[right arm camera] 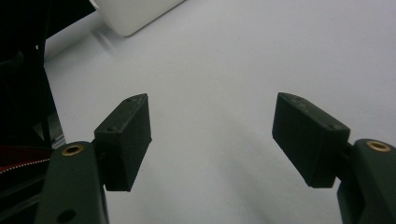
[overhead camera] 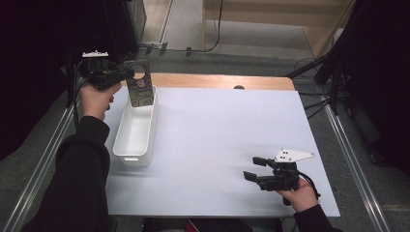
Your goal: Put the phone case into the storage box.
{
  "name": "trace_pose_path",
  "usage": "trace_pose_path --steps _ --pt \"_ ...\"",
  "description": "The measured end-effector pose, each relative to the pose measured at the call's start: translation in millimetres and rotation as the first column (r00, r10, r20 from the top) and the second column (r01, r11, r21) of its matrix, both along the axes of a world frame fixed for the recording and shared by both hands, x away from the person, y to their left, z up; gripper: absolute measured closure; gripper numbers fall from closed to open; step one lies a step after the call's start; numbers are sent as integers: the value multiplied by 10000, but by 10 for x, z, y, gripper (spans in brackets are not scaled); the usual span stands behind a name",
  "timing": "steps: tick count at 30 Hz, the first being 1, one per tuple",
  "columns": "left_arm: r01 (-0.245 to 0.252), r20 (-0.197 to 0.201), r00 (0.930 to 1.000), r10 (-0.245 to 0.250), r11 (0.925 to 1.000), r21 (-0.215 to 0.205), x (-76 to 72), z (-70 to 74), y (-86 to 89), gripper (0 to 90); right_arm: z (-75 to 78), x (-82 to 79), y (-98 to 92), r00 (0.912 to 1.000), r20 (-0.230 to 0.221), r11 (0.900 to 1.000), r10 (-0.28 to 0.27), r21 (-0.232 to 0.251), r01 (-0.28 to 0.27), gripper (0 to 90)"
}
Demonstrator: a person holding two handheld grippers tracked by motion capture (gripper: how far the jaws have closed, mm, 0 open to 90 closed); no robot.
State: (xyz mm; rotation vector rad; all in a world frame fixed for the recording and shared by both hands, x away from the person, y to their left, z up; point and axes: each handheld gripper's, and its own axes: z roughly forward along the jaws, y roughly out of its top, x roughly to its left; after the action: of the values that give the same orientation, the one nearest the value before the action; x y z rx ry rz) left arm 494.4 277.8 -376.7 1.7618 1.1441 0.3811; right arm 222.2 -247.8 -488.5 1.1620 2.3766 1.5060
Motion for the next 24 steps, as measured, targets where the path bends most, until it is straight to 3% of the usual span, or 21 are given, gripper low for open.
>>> trace_pose_path --steps 8,15,24 --pt "-47 -14 10000 47 10000 -29 21 -84 -20 725 -7 11 2 10000 -4 10000 22 56 -22 270" --pt "63 -34 10000 -62 9994 330 34 -153 -68 725 -11 13 3 10000 -30 10000 23 16 -23 271" --pt "25 -114 9999 -24 10000 58 73 -232 -29 724 -9 11 17 10000 -3 10000 45 0 -45 271"
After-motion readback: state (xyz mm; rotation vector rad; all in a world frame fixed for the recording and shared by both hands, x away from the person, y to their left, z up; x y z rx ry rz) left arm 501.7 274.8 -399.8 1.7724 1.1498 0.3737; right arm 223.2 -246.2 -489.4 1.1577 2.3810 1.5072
